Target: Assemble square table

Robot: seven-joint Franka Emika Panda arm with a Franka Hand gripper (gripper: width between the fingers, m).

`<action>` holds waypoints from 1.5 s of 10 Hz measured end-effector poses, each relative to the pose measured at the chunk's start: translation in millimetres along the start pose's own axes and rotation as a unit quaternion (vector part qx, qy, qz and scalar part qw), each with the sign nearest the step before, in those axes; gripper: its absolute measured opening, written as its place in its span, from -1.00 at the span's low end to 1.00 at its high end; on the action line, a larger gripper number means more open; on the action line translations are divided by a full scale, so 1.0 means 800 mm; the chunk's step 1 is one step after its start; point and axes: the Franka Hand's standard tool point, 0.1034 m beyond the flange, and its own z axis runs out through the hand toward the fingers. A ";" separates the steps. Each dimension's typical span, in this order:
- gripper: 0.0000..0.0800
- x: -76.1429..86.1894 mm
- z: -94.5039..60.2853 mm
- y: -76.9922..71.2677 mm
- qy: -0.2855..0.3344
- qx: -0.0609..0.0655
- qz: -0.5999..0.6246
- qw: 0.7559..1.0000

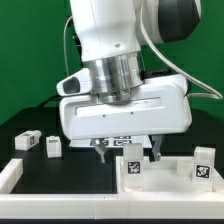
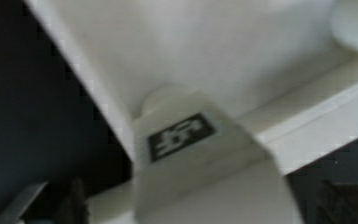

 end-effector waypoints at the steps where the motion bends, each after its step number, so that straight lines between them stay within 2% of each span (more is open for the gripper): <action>1: 0.62 0.001 0.001 0.001 0.008 0.000 -0.016 1.000; 3: 0.55 0.000 0.002 0.000 0.006 0.000 0.012 1.000; 4: 0.10 0.000 0.002 0.000 0.006 0.000 0.025 1.000; 5: 0.10 0.000 0.002 -0.001 0.006 0.001 0.060 0.998; 6: -0.27 0.000 0.002 0.001 0.006 0.000 0.091 0.996; 8: -0.27 0.000 0.003 0.001 0.006 0.000 0.173 0.985; 10: -0.27 -0.001 0.003 0.003 0.008 -0.002 0.319 0.948; 11: -0.27 -0.002 0.004 0.006 0.003 0.010 0.410 0.912; 12: -0.27 -0.003 0.005 0.009 -0.007 0.030 0.488 0.873; 13: -0.27 -0.004 0.005 0.010 -0.014 0.037 0.539 0.841; 14: -0.27 -0.005 0.005 0.008 -0.015 0.036 0.555 0.831; 15: -0.25 -0.005 0.005 0.009 -0.015 0.036 0.555 0.831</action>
Offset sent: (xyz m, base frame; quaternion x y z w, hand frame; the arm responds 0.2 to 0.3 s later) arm 0.0000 0.0000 0.0000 0.0000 0.0000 0.0650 0.9979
